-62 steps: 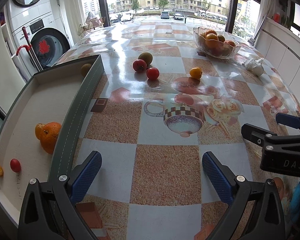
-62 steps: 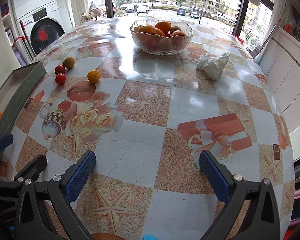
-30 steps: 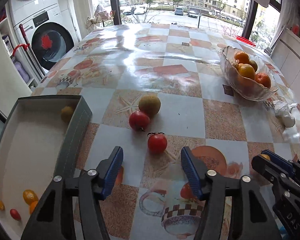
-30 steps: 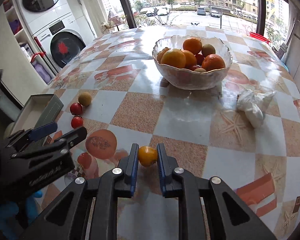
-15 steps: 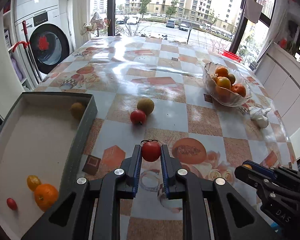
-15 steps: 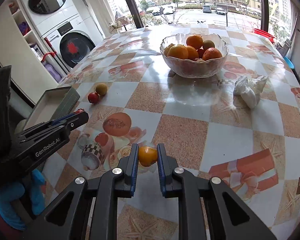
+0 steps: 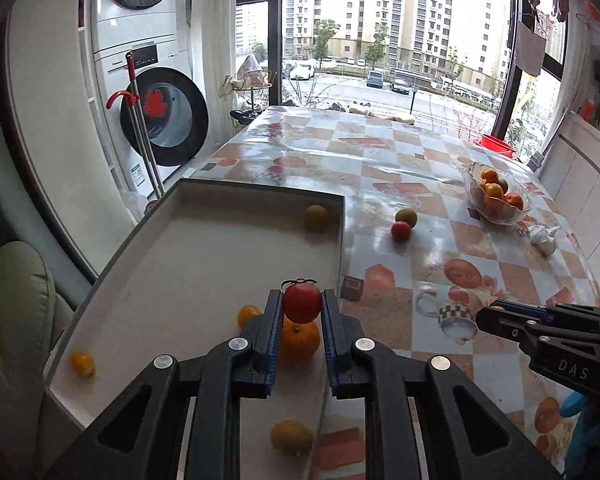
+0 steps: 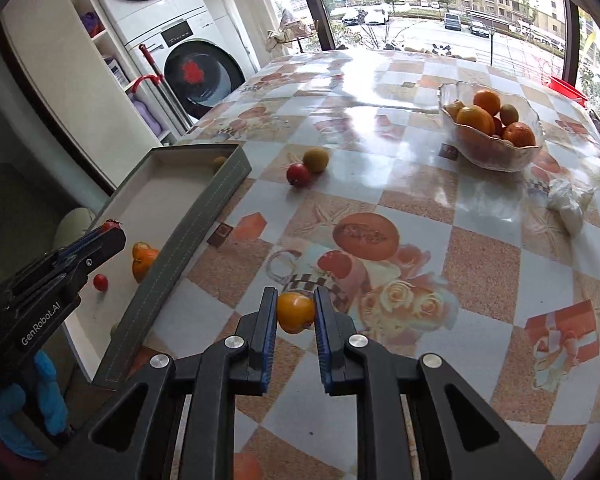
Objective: Organize fruits
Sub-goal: 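Carry the small orange and red tomato into the grey tray and open both grippers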
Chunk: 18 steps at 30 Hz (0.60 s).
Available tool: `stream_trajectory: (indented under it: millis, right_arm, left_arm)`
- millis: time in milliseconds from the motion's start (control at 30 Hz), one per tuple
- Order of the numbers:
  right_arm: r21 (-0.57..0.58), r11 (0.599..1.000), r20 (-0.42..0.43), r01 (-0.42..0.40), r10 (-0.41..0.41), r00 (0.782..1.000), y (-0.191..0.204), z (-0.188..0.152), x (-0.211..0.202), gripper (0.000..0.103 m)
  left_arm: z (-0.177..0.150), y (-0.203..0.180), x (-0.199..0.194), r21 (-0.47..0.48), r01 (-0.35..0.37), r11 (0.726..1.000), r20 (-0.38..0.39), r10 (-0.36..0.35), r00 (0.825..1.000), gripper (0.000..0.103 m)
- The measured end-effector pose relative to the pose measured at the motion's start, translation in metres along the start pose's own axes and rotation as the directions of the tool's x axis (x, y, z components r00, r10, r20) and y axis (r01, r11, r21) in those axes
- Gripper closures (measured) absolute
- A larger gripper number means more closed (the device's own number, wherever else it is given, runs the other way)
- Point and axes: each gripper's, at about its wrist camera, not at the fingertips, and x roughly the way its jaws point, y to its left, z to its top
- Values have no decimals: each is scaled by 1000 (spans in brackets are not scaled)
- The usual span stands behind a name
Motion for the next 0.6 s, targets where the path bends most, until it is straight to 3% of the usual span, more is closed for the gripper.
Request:
stream_trajectory:
  millis: [267, 600]
  right_arm:
    - [-112, 993, -32, -22, 18, 999, 65, 4, 19, 83]
    - [-213, 977, -52, -11, 0, 999, 125, 18, 42, 83]
  left_arm:
    - [-22, 38, 2, -36, -56, 998, 6, 57, 998, 83]
    - [-35, 68, 11, -96, -55, 994, -2, 55, 998, 83]
